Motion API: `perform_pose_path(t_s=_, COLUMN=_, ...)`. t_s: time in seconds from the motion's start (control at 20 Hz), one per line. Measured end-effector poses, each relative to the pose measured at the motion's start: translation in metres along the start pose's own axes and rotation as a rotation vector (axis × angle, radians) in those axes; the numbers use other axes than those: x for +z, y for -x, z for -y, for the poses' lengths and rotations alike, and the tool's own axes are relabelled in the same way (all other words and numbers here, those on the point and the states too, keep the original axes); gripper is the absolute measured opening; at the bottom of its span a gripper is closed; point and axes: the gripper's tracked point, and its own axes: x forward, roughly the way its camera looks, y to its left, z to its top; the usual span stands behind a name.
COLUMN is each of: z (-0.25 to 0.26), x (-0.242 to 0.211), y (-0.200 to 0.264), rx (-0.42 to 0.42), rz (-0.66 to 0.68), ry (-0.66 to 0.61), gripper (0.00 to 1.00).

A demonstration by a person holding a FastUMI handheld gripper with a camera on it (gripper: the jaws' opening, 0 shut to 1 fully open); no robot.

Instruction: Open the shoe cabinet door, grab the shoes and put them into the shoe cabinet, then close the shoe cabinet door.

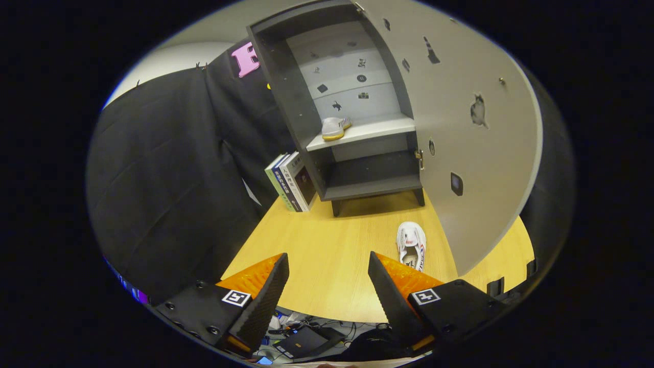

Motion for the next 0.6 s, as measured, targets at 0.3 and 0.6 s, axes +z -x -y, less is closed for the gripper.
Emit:
perform_pose_path(t_s=0.3, z=0.05, x=-0.043, y=-0.066, rx=-0.165, rz=-0.147, ry=0.096, gripper=0.98)
perform_pose_path(t_s=0.6, z=0.098, x=-0.054, y=-0.109, rx=-0.272, rz=-0.201, ry=0.174, gripper=0.98)
